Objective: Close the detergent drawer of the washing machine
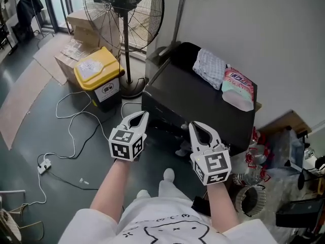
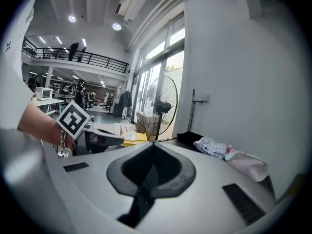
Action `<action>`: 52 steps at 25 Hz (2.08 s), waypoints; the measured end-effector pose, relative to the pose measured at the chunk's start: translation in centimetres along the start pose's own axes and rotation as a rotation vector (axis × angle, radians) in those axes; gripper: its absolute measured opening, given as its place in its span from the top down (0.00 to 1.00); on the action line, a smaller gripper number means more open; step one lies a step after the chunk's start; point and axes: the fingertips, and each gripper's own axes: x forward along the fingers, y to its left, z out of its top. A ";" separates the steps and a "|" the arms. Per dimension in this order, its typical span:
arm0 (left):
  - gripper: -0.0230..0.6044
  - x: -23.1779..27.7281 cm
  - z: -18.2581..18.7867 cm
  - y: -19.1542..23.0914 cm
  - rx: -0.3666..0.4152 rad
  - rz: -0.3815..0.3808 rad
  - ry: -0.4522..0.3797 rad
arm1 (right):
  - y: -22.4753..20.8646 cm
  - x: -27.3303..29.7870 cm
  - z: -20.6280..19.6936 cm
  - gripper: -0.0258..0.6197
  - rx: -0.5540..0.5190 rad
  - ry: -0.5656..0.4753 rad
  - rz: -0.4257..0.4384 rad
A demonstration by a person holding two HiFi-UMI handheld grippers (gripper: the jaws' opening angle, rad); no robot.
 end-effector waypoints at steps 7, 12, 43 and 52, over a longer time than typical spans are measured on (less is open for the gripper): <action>0.94 -4.8 4.8 -1.1 0.154 -0.029 -0.095 | 2.1 -3.6 2.8 0.96 -0.047 -0.062 -0.069; 0.94 -8.1 6.9 -2.7 0.275 -0.062 -0.131 | 4.2 -5.8 4.6 0.96 -0.075 -0.085 -0.097; 0.94 -15.9 16.9 -9.9 0.467 -0.014 -0.332 | -0.6 -14.6 11.3 0.96 -0.073 -0.238 -0.199; 0.94 -17.5 18.2 -10.7 0.425 0.026 -0.377 | -0.8 -16.2 12.4 0.96 -0.103 -0.262 -0.186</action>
